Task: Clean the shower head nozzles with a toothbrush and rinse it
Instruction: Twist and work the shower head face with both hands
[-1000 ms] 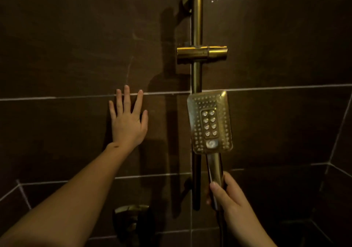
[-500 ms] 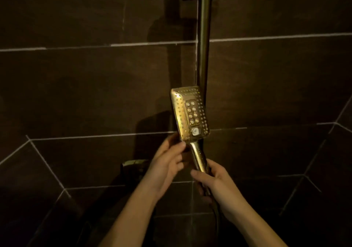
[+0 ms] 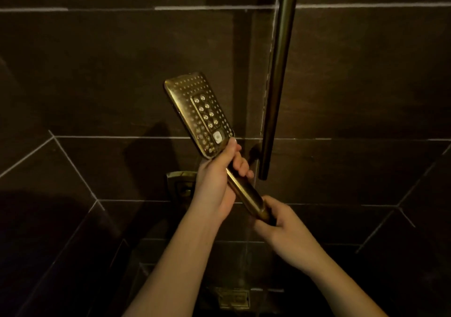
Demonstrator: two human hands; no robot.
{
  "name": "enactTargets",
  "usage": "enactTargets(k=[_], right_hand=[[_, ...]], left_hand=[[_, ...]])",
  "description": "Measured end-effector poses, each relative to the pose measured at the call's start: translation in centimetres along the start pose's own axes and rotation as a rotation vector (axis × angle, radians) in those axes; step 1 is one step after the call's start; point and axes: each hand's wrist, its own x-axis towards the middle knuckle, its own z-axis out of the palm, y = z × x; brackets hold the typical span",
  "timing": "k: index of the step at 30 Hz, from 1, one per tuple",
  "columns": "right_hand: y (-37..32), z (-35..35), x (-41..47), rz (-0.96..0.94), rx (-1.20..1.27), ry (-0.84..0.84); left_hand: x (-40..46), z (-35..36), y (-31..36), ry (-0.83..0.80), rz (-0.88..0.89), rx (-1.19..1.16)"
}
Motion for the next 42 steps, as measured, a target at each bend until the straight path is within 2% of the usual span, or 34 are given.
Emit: enactTargets(k=[5, 8, 10, 13, 15, 16, 18, 20, 29, 31, 32, 35, 37, 39, 40, 42], right_hand=[[-0.5, 1.0, -0.2, -0.119, -0.251, 0.229], [-0.9, 1.0, 0.2, -0.146, -0.319, 0.219], [-1.4, 0.5, 0.3, -0.034, -0.122, 0.036], [-1.9, -0.2, 0.2, 0.186, 0.313, -0.371], [-1.5, -0.3, 0.2, 0.216, 0.423, -0.508], [-1.3, -0.1, 0.2, 0.217, 0.424, -0.523], [-1.1, 0.6, 0.2, 0.21, 0.353, -0.441], [-0.9, 1.2, 0.3, 0.181, 0.269, -0.256], [1.1, 1.9, 1.6, -0.056, -0.152, 0.222], [1.2, 1.6, 1.8, -0.055, -0.13, 0.197], [1.0, 1.3, 1.8, -0.033, -0.074, 0.122], [0.4, 0.2, 1.1, 0.154, 0.287, -0.291], [0.2, 0.2, 0.7, 0.265, 0.503, -0.462], [0.3, 0.3, 0.9, 0.301, 0.546, -0.421], [0.3, 0.2, 1.1, 0.287, 0.499, -0.343], [0.1, 0.0, 1.5, 0.18, 0.248, -0.118]], left_hand=[[0.4, 0.5, 0.8, -0.007, 0.06, -0.079], [0.3, 0.5, 0.7, -0.101, 0.067, -0.087], [0.2, 0.2, 0.6, -0.244, 0.03, -0.137], [0.0, 0.0, 0.6, -0.51, -0.075, -0.269], [0.0, 0.1, 0.7, -0.675, -0.158, -0.353], [0.0, 0.2, 0.6, -0.715, -0.192, -0.362], [0.0, 0.5, 0.5, -0.682, -0.225, -0.279], [-0.1, 1.0, 0.3, -0.565, -0.209, -0.151], [-1.5, 3.2, -1.7, 0.185, 0.068, 0.137], [-1.3, 2.8, -1.9, 0.18, 0.087, 0.144], [-0.8, 2.3, -1.8, 0.092, 0.058, 0.114], [0.8, 0.4, -0.9, -0.384, -0.155, -0.072], [1.4, 0.2, -0.5, -0.597, -0.233, -0.21], [1.7, 0.8, -0.5, -0.526, -0.263, -0.208], [1.8, 1.3, -0.6, -0.415, -0.261, -0.152], [1.7, 2.4, -1.0, -0.105, -0.201, -0.046]])
